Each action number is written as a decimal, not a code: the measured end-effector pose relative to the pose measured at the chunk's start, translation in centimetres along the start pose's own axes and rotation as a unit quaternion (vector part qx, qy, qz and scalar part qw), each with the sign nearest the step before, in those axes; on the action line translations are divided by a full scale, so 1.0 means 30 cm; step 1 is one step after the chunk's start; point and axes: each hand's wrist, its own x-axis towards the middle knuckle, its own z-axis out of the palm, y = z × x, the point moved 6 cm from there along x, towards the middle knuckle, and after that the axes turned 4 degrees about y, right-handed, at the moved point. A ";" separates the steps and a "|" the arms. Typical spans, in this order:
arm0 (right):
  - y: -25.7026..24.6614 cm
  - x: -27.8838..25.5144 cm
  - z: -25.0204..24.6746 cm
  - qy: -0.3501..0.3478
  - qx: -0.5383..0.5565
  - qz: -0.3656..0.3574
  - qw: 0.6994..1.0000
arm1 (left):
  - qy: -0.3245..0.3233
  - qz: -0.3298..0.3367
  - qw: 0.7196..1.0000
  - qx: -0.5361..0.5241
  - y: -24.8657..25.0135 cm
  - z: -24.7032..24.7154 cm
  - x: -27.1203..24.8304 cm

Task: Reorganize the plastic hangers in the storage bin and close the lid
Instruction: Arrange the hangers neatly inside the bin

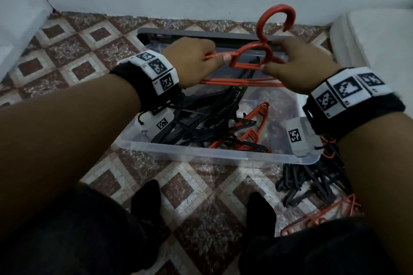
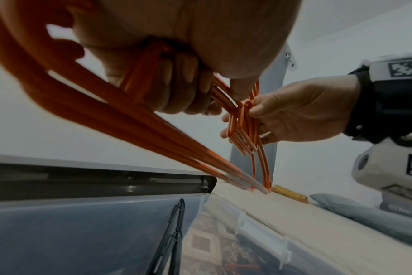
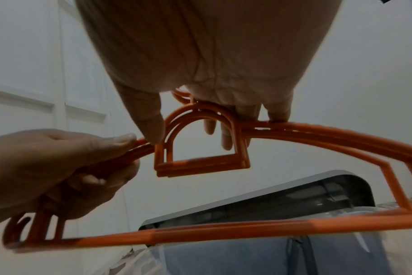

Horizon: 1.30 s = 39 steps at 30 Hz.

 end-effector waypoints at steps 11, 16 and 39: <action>-0.126 0.138 -0.006 0.066 0.010 -0.104 0.992 | 0.000 -0.047 0.998 -0.033 0.000 0.018 0.024; -0.084 0.185 0.058 0.052 0.000 -0.128 0.990 | -0.012 -0.051 0.997 -0.063 -0.045 0.081 0.034; 0.186 0.289 0.047 0.185 0.063 -0.013 0.981 | -0.453 0.192 0.871 -0.014 0.329 1.012 0.029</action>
